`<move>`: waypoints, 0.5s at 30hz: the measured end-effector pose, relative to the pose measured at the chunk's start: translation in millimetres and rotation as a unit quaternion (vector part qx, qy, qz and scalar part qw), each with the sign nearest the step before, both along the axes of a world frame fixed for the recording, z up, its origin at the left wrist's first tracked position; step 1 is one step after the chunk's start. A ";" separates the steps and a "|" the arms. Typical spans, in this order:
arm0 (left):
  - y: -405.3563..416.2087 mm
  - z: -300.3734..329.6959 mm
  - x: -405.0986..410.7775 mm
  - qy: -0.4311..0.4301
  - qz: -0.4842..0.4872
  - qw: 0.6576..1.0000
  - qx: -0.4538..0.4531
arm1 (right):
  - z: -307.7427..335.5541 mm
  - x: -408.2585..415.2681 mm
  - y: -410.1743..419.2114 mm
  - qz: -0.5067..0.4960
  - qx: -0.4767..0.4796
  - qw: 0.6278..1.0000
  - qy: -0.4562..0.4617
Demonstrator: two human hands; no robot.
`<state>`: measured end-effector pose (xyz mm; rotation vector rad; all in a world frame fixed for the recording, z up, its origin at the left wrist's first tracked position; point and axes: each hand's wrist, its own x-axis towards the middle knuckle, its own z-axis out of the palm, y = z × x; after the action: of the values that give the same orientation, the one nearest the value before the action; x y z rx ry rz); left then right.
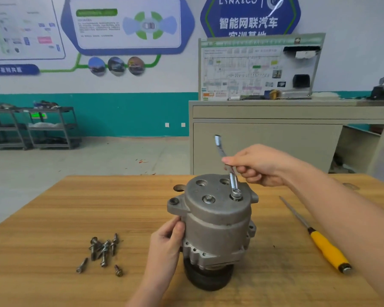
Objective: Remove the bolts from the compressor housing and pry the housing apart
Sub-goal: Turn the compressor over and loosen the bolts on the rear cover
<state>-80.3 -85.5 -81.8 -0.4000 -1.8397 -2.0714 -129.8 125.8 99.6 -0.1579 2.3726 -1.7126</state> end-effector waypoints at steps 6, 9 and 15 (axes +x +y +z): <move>-0.8 0.2 -1.2 -0.007 0.018 1.000 -0.013 | 27.1 32.2 -56.9 0.144 0.240 0.945 0.171; -3.6 -0.8 -0.4 -0.012 0.024 0.999 -0.018 | 22.4 71.1 -60.8 0.179 0.266 0.912 0.257; -4.9 -8.7 -4.5 -0.022 0.036 0.999 -0.033 | -26.1 130.1 -15.7 0.121 0.243 0.872 0.407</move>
<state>-84.8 -90.4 -90.5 -0.3027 -1.9216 -1.9914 0.3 110.1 73.4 -1.2389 3.0680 -0.9649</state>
